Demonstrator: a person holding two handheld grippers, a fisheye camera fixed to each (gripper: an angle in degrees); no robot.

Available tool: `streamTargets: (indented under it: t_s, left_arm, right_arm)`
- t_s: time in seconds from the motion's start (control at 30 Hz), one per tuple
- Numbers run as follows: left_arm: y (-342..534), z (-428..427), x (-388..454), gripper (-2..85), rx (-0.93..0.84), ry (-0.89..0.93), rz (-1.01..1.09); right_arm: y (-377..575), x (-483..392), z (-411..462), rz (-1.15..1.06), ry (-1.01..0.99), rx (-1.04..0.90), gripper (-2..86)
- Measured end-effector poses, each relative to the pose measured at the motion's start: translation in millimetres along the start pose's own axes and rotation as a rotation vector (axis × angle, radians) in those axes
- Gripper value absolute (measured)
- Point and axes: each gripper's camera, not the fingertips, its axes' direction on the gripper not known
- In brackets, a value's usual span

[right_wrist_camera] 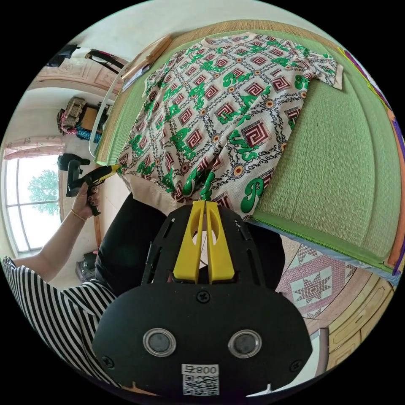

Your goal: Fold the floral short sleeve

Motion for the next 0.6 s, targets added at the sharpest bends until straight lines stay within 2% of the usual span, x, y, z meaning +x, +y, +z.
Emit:
streamTargets:
  t_s: [0.3, 0.43, 0.6]
  left_arm:
    - [-9.7, -8.8, -9.3, 0.6, 0.009, 0.005, 0.065]
    - [-18.5, 12.6, -19.4, 0.7, -0.026, -0.014, 0.065]
    - [-30.7, 45.2, -45.4, 0.7, -0.079, -0.064, 0.025]
  right_arm:
    - [67.7, 55.4, -128.1, 0.100, -0.034, 0.166, 0.1]
    - [80.0, 79.4, -134.8, 0.140, -0.097, 0.144, 0.3]
    - [89.1, 98.4, -100.8, 0.208, -0.116, 0.062, 1.4]
